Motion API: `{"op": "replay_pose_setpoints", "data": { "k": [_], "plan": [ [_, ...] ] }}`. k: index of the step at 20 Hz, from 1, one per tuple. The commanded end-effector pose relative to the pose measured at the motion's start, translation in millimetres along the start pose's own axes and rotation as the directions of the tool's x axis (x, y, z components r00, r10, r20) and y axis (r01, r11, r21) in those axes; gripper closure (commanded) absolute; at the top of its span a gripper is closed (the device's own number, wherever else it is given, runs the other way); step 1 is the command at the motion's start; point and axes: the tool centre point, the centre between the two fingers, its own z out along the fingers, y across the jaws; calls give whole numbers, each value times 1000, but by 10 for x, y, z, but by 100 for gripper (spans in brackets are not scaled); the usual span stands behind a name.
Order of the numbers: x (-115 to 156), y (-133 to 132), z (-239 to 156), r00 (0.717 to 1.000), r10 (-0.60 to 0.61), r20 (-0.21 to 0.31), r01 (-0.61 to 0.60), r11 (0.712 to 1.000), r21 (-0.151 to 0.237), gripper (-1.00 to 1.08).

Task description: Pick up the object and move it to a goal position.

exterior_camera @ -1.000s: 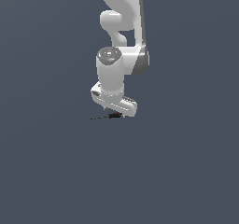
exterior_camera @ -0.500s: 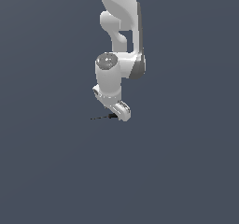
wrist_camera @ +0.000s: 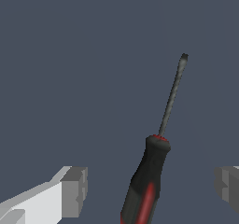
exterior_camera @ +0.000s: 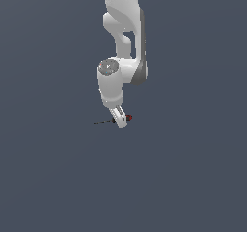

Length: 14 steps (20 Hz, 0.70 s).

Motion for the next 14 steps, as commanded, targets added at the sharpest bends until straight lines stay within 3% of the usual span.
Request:
{"op": "replay_pose_setpoints", "data": {
  "k": [1,14],
  "plan": [
    [7,56,55,997,73,-3,-73,997,-1,-92],
    [29,221,199,963,269,-15,-269,963,-1,-92]
  ]
}}
